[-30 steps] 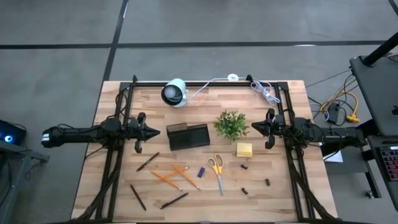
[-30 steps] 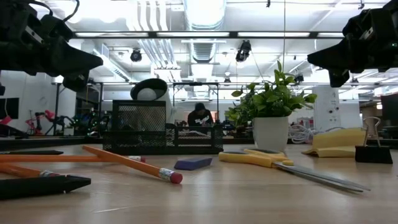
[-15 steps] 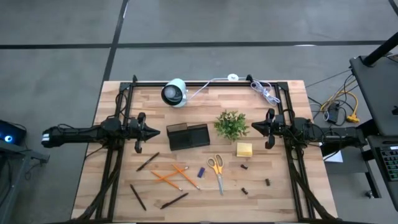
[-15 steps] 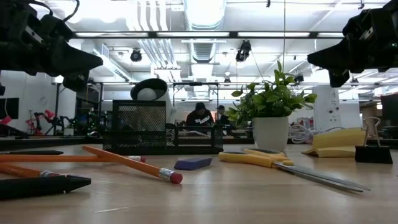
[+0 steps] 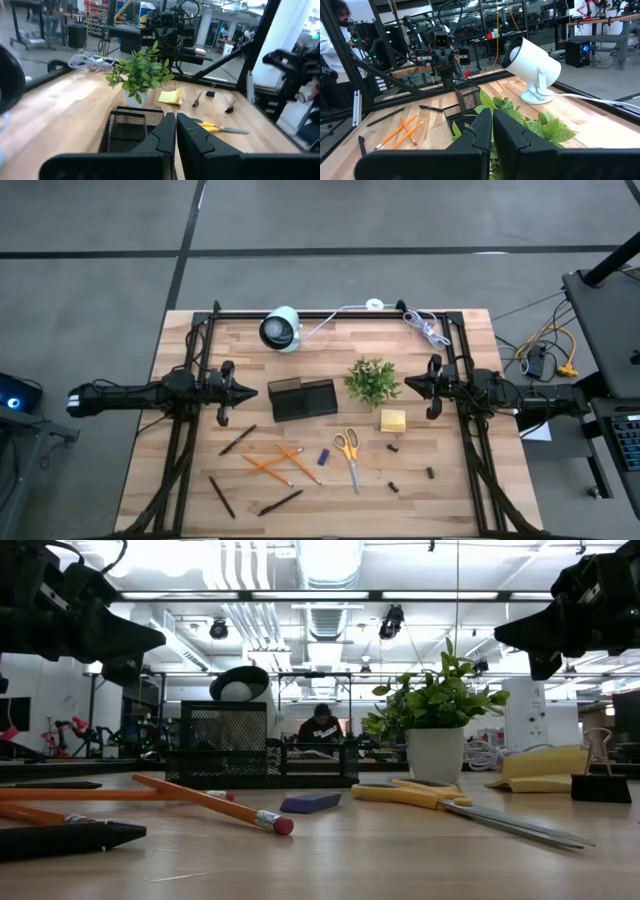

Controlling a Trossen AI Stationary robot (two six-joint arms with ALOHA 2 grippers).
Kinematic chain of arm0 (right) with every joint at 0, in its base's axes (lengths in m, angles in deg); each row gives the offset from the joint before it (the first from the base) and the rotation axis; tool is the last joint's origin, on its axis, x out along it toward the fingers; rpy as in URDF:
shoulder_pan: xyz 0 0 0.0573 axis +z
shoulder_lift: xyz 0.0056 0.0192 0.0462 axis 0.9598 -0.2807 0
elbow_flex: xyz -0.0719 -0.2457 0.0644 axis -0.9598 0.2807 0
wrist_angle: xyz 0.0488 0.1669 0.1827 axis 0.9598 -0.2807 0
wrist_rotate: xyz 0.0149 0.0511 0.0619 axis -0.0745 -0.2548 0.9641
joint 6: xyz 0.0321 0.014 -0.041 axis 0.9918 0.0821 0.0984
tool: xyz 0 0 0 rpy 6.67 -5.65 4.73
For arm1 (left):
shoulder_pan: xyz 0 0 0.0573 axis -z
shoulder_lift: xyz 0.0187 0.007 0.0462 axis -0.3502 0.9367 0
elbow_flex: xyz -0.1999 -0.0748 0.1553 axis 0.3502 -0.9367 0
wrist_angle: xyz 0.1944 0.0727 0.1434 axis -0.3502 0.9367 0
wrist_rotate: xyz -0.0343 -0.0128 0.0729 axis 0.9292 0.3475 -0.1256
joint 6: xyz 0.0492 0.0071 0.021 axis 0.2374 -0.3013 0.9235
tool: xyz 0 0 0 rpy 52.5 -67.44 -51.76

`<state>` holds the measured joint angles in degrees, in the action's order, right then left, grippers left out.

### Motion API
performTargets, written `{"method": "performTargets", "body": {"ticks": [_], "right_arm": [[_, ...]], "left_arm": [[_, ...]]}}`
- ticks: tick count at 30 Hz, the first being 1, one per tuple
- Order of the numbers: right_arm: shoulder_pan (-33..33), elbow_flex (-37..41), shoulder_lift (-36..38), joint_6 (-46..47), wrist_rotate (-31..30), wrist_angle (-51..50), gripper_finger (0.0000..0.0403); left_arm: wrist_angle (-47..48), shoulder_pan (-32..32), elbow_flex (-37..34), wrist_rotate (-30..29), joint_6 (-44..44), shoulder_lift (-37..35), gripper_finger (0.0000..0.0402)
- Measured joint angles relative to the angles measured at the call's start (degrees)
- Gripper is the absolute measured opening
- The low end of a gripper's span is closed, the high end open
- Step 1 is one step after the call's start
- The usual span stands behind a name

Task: Pick and place office supplies into organizer
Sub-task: Put the top binder clip in the black desk organizer

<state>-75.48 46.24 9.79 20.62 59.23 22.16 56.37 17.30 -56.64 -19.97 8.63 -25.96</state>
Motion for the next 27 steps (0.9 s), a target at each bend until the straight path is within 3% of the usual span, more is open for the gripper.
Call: {"method": "performTargets", "body": {"ticks": [4, 13, 18, 22, 27], "right_arm": [[0.0, 0.0, 0.0, 0.1, 0.0, 0.0, 0.0009], [0.0, 0.0, 0.0, 0.5, 0.0, 0.0, 0.0009], [0.0, 0.0, -0.1, 5.8, -2.5, 0.1, 0.0009], [0.0, 0.0, -0.1, 14.1, -3.6, 0.5, 0.0009], [0.0, 0.0, -0.1, 30.3, -10.2, 0.6, 0.0009]], "left_arm": [[0.0, 0.0, 0.0, -0.1, 4.8, 0.0, 0.0000], [0.0, 0.0, 0.0, -0.1, 4.2, 0.0, 0.0000], [-0.8, 0.0, 0.0, -0.5, 0.3, 0.0, 0.0000], [-6.0, 0.0, 0.0, -1.0, -8.1, 0.0, 0.0000], [-14.0, -0.1, 0.0, -3.0, -9.5, 0.0, 0.0000]]}}
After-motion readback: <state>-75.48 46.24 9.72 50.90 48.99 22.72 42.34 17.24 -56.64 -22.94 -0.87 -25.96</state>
